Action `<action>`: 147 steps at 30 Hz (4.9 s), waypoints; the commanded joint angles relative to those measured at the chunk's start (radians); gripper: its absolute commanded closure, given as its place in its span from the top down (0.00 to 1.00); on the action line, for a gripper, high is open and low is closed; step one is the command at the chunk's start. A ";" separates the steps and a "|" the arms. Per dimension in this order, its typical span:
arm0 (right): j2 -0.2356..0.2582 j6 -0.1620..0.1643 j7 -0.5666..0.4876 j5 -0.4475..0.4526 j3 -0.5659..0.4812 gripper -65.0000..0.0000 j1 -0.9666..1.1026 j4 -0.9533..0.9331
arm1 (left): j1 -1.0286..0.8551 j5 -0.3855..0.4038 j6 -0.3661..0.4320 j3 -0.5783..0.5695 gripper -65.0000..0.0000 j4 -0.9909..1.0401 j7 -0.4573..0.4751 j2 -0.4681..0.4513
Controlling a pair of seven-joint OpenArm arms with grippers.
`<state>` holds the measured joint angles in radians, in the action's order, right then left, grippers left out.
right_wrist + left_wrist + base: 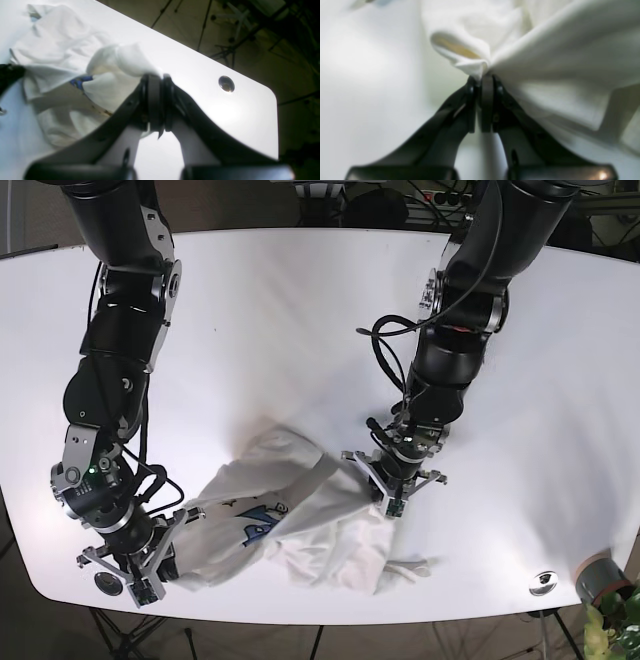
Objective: Fold the T-shirt properly
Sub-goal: 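Grasp the T-shirt's other edge with the left gripper, then lift the T-shirt with both grippers, stretching it between them, then lay the T-shirt flat by dragging both grippers across the table, then release the T-shirt and move both grippers down along its sides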
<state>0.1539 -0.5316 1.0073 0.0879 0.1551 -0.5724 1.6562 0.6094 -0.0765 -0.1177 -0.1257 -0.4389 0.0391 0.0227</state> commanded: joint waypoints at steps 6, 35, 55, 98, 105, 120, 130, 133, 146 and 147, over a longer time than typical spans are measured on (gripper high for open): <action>0.026 0.006 -0.040 0.011 -0.004 0.03 -0.128 -0.057 | -0.095 -0.003 -0.106 0.117 0.00 -0.585 -0.265 -0.054; 0.129 0.003 -0.055 0.019 -0.096 0.03 -0.648 -0.308 | 0.441 0.001 -0.353 0.369 0.00 -0.998 -0.847 -0.252; 0.123 0.003 -0.051 0.020 0.056 0.03 -0.148 -0.064 | 0.186 0.002 -0.379 0.505 0.00 -0.993 -0.847 -0.270; -0.078 -0.066 -0.054 0.020 0.321 0.03 0.803 0.282 | -0.757 0.004 -0.580 0.825 0.00 -1.316 -0.930 -0.237; -0.099 -0.068 -0.054 0.019 0.323 0.03 0.836 0.281 | -0.764 0.002 -0.580 0.831 0.00 -1.310 -0.930 -0.238; -0.156 -0.068 -0.052 0.020 0.323 0.14 0.928 0.290 | -0.765 -0.006 -0.580 0.829 0.00 -1.308 -0.930 -0.244; -0.196 -0.071 -0.057 0.034 0.323 0.52 0.955 0.355 | -0.840 -0.007 -0.580 0.754 0.45 -1.342 -0.930 -0.244; -0.187 -0.086 -0.052 0.115 0.323 0.57 0.949 0.370 | -0.842 -0.003 -0.580 0.754 0.60 -1.349 -0.930 -0.240; -0.035 -0.088 -0.051 0.427 0.383 0.65 0.879 0.355 | -0.823 0.002 -0.580 0.751 0.59 -1.428 -0.930 -0.243; -0.018 -0.088 -0.051 0.459 0.390 0.65 0.866 0.353 | -0.817 0.002 -0.580 0.751 0.59 -1.428 -0.930 -0.243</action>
<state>0.1001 -0.6209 0.9787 0.4965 0.5316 0.3141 1.9915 -0.2138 -0.0753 -0.7040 0.6205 -1.8473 -0.8974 -0.2066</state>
